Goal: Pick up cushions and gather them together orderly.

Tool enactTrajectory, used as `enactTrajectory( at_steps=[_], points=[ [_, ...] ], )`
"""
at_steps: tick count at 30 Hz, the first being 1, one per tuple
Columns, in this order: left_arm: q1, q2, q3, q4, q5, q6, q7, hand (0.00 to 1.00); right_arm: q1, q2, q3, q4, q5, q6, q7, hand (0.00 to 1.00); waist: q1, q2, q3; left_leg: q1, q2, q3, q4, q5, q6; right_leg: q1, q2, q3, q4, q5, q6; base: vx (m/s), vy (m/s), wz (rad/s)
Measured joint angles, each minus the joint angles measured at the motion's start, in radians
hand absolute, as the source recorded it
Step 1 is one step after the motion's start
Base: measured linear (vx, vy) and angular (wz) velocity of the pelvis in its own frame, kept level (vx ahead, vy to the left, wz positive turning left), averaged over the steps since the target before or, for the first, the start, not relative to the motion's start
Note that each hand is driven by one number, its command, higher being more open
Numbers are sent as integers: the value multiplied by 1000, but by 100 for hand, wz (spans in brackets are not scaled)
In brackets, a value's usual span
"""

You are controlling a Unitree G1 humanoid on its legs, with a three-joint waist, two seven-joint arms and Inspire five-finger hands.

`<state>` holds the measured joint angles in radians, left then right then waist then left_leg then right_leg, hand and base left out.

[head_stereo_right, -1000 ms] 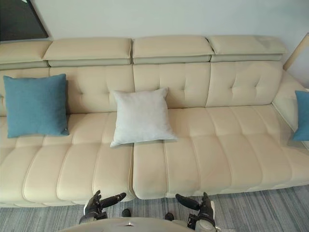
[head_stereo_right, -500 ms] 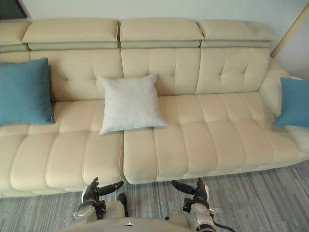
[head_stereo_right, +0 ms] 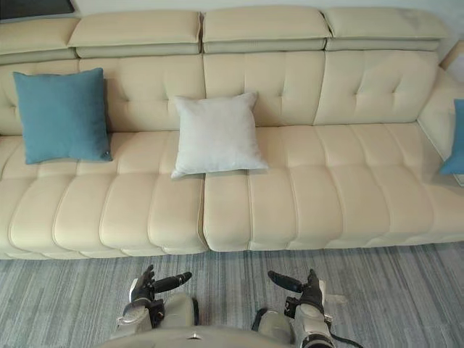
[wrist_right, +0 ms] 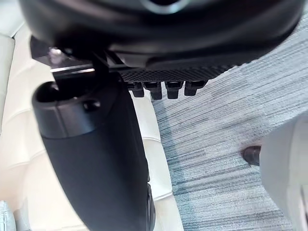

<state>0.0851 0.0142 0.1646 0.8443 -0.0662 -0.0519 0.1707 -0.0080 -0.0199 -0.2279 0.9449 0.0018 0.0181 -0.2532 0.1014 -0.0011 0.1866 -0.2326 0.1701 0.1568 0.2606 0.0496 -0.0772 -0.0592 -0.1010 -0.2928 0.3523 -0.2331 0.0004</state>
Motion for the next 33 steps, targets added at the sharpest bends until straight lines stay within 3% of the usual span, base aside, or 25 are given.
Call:
enactTrajectory(
  at_steps=[3,5,6,9,15,20,25,27,28,29,31,33],
  points=[
    [7,-2,9,3,1,0,3,100,24,3,-8,-28,0,-2,1,100,-2,2,-2,17,27,-34,254,-191,-10,-23,-25,18,18,20,21,-96,147,-9],
    [12,-13,11,9,1,1,3,100,26,14,-14,-30,0,-2,2,100,-5,16,-8,65,23,-65,226,-235,-29,-30,-20,45,9,41,48,-117,248,-27],
    [11,-12,11,12,1,8,4,100,29,30,-24,-29,1,0,5,100,-9,10,-10,94,12,-66,162,-255,-28,-31,-17,58,-18,65,65,-112,176,-18],
    [13,5,16,19,0,18,9,100,56,80,-25,-24,2,0,16,100,-9,-18,-25,132,-24,-21,91,-235,-1,-3,-39,92,-107,130,82,-131,188,-32],
    [14,6,9,73,2,19,7,100,65,82,-48,-15,6,1,24,100,-24,-14,-66,164,-66,25,43,-235,8,17,-46,162,-230,220,95,-49,103,-33],
    [-7,10,9,105,22,20,3,100,63,68,-67,-2,39,0,24,100,-33,-7,-64,206,-51,68,28,-235,11,37,-18,217,-272,242,93,55,-4,-35],
    [-25,22,7,145,42,21,-3,100,24,43,-64,52,39,0,25,100,-38,-3,-60,224,-20,144,21,-255,5,-23,32,324,-288,283,67,74,-9,-81],
    [-35,17,6,149,42,21,-4,100,-4,20,-37,82,38,0,25,100,-42,16,-49,234,13,203,4,-259,5,-42,66,185,-318,358,-11,5,-60,-115],
    [-36,16,5,150,41,22,-6,100,-27,10,-28,92,38,1,25,100,-44,28,-38,244,37,267,-1,-258,5,-50,65,-23,-317,338,-77,-7,-103,-120],
    [-37,16,3,150,40,24,-6,100,-30,7,-28,92,38,1,25,100,-44,25,-36,259,37,301,-3,-257,4,-51,47,-152,-294,290,-111,31,-138,-120],
    [-34,21,-44,149,44,21,-9,100,-32,-13,-27,93,38,0,23,100,-50,49,-24,319,41,371,-15,-257,2,-44,13,-376,-213,245,-116,105,-108,-116],
    [-38,32,-54,149,54,20,-8,100,-27,-17,-27,94,38,-1,23,100,-50,56,-21,338,36,374,-19,-258,0,-52,25,-336,-202,231,-84,90,-56,-94]
  ],
)
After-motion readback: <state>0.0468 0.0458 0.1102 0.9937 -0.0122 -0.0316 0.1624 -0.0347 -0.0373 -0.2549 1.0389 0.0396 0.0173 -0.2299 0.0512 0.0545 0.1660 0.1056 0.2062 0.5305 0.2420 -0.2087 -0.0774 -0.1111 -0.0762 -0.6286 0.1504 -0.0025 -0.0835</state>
